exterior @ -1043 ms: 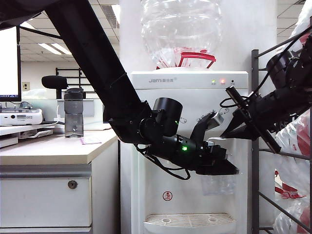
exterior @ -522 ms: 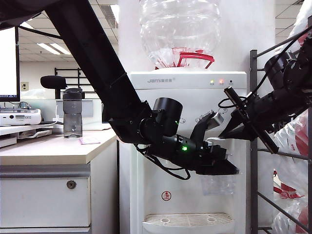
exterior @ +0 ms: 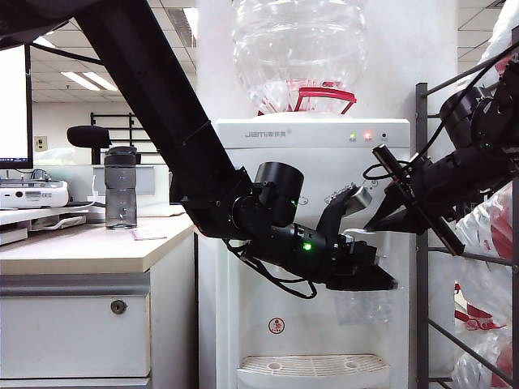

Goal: Pick up the plastic mug from the left desk, go to the cold water outlet of the water dispenser, press the vertical switch to get some water, then put the mug back on the desk.

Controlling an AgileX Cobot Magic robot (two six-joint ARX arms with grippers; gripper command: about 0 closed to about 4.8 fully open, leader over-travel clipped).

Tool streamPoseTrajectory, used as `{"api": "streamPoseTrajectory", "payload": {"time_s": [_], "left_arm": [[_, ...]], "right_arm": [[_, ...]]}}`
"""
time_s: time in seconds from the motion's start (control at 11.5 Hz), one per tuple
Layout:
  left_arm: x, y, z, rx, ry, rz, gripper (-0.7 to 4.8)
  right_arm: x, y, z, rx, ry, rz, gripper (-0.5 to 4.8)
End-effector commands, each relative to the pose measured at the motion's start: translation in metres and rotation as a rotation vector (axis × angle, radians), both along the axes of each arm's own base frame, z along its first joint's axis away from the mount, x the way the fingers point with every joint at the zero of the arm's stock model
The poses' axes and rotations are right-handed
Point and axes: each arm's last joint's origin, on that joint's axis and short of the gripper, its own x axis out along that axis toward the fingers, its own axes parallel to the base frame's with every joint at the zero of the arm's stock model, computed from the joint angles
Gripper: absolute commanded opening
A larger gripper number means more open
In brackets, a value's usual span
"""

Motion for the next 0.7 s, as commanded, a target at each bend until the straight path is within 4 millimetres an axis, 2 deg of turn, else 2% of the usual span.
{"api": "streamPoseTrajectory", "payload": {"time_s": [0.09, 0.7], "left_arm": [[0.0006, -0.0016, 0.007, -0.022, -0.034, -0.009, -0.06], [0.0007, -0.0016, 0.007, -0.021, -0.034, -0.007, -0.06]], "right_arm": [[-0.0038, 0.0026, -0.0111, -0.023, 0.079, 0.0, -0.05], [-0.0041, 0.0029, -0.0121, -0.065, 0.049, 0.027, -0.05]]}}
